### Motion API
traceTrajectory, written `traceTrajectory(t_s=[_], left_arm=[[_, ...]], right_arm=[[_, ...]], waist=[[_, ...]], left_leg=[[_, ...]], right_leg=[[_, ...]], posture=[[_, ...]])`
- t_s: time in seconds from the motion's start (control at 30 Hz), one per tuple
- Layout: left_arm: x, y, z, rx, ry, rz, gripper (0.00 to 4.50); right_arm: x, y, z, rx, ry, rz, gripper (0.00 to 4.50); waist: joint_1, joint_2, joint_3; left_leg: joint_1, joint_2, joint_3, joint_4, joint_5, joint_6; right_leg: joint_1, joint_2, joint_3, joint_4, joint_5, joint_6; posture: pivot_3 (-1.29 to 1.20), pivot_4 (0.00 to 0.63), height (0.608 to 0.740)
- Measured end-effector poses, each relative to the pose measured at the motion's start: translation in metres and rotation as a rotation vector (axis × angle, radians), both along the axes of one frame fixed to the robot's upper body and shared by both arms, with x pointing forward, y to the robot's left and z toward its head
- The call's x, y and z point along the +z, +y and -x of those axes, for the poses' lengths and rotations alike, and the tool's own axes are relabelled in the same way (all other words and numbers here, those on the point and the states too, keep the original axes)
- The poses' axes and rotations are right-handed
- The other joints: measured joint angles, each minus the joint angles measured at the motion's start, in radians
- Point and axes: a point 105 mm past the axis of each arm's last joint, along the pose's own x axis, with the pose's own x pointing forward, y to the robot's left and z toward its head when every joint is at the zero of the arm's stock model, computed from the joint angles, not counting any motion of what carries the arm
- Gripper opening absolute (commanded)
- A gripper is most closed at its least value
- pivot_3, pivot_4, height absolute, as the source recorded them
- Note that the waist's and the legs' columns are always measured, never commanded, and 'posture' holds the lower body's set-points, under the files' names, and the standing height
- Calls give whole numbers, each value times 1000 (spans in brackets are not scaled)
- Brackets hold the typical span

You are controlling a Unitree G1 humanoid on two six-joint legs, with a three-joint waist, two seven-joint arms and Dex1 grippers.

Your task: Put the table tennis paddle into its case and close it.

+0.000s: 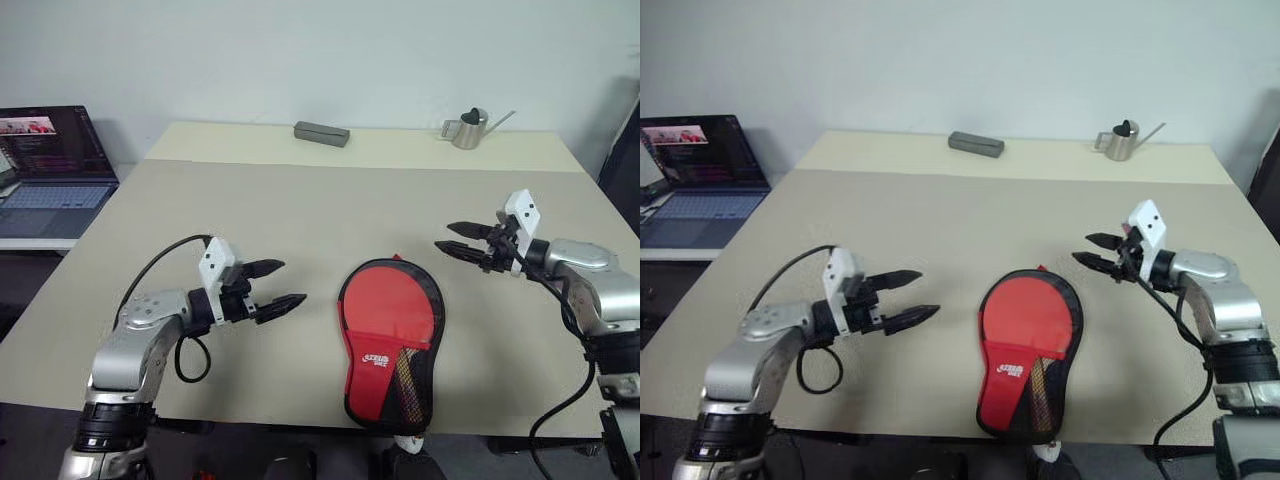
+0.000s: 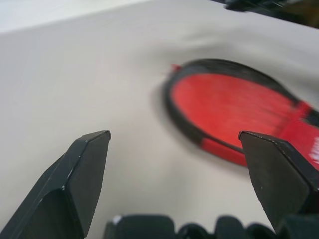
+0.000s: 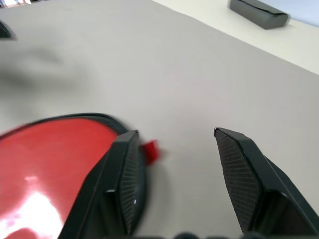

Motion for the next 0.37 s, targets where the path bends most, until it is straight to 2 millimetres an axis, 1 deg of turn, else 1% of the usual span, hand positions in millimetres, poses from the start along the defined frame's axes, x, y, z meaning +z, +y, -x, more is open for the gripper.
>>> traceTrajectory(t_s=[0.07, 0.17, 0.27, 0.3, 0.37], left_arm=[[8, 0, -1, 35, -37, -3, 4500], [13, -2, -5, 73, -63, 4, 4500], [22, -3, -12, 104, -107, 1, 4500], [23, -3, -13, 107, -119, 2, 4500], [16, -2, -16, 123, -108, 2, 4500]], right_arm=[[1, -4, -8, -11, -4, 6, 2614], [7, -12, -19, -32, -22, 17, 2614], [11, -20, -26, -63, -34, 31, 2614], [12, -20, -27, -63, -43, 39, 2614], [11, -20, -27, -64, -44, 44, 2614]], waist=[[-2, 0, 0], [-4, 1, 1], [-4, 1, 1], [-6, 1, 1], [-6, 1, 1]], left_leg=[[0, 0, 1, 0, 0, -1], [0, 0, 1, 0, 0, -1], [0, -1, 1, 0, 1, -1], [0, -1, 2, 0, 1, -1], [0, -1, 2, 0, 1, -1]], right_leg=[[0, 0, 0, 0, 0, 0], [0, 0, 0, 0, 0, 0], [-1, 1, 0, 1, 0, 0], [-1, 1, 1, 0, 0, 0], [-1, 1, 1, 0, 0, 0]], posture=[[0, 150, 740], [0, 150, 740], [0, 150, 740], [0, 150, 740], [0, 150, 740]])
